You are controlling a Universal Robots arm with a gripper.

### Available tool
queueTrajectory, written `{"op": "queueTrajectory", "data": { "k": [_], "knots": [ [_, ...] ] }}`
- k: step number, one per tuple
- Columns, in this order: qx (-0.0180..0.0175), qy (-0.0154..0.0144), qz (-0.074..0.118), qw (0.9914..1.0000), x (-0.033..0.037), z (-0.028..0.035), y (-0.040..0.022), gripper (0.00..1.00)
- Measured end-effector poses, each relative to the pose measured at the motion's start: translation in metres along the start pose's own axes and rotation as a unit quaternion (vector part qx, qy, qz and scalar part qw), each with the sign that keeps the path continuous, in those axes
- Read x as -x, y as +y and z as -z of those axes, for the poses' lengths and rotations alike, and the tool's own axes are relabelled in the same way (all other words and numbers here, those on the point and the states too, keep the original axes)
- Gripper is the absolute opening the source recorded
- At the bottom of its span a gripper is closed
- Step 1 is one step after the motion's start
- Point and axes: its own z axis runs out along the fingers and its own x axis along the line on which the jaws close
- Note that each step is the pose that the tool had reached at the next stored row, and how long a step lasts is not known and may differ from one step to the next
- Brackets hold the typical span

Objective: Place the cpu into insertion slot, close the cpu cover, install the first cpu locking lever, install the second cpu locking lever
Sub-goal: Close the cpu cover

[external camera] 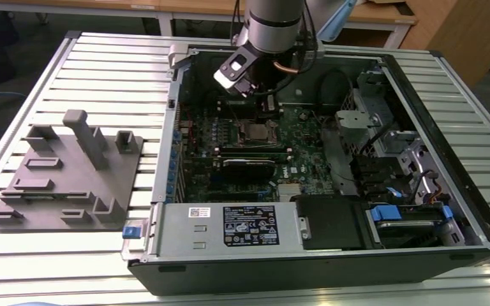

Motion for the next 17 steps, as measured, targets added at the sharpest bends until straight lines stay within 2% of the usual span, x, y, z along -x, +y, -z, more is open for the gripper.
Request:
{"op": "queueTrajectory", "data": {
  "k": [3,7,11,15,16,17],
  "knots": [
    [0.0002,0.0004,0.023,0.99974,0.0,-0.0001,0.0,0.1],
    [0.0005,0.001,0.054,0.99856,0.0,-0.0003,0.0,0.1],
    [0.0007,0.0017,0.085,0.99642,0.0,-0.0005,0.0,0.1],
    [0.001,0.0024,0.111,0.9938,0.0,-0.0006,0.0,0.1],
    [0.001,0.0025,0.115,0.99332,0.0,-0.0006,0.0,0.1],
    [0.001,0.0025,0.116,0.99325,0.0,-0.0006,0.0,0.1]
  ]
}}
